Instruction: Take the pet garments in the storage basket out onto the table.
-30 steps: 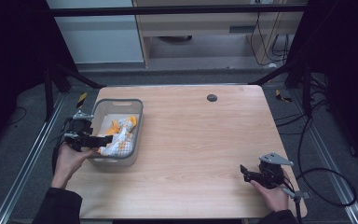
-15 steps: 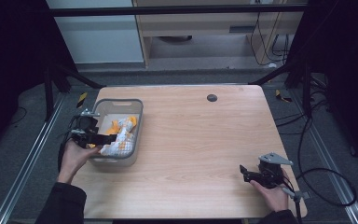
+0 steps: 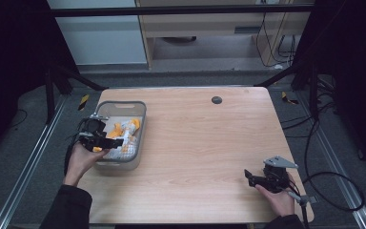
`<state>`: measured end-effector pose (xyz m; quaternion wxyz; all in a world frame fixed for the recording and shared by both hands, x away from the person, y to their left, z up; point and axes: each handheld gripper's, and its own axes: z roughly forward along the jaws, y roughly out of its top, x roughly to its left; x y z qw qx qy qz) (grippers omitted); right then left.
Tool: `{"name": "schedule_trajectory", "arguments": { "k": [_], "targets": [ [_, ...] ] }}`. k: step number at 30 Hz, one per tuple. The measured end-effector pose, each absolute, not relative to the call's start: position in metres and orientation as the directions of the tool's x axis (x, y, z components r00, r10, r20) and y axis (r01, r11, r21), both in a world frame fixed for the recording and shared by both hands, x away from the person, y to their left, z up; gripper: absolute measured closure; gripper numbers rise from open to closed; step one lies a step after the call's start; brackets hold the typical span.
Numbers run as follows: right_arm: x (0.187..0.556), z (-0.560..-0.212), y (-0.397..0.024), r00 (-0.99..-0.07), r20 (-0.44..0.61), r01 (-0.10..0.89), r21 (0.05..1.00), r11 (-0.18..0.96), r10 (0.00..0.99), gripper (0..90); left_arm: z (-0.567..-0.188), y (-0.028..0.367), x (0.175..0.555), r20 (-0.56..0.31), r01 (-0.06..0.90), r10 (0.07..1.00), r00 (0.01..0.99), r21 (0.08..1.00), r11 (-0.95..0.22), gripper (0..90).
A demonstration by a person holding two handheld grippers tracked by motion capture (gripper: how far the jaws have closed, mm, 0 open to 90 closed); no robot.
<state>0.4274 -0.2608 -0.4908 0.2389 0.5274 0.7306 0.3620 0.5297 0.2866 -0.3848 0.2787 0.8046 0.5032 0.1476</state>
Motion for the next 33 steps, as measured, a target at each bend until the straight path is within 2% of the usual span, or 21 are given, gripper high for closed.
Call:
{"name": "schedule_trajectory", "arguments": {
  "k": [24, 33],
  "targets": [
    [0.427, -0.491, -0.259, -0.337, 0.043, 0.607, 0.773, 0.182, 0.941, 13.1, -0.407, 0.274, 0.541, -0.030, 0.754, 0.879, 0.477, 0.527, -0.392, 36.1],
    [0.428, -0.491, -0.260, -0.343, 0.033, 0.604, 0.773, 0.194, 0.939, 13.1, -0.416, 0.271, 0.546, -0.042, 0.770, 0.873, 0.485, 0.494, -0.404, 48.0]
  ]
}}
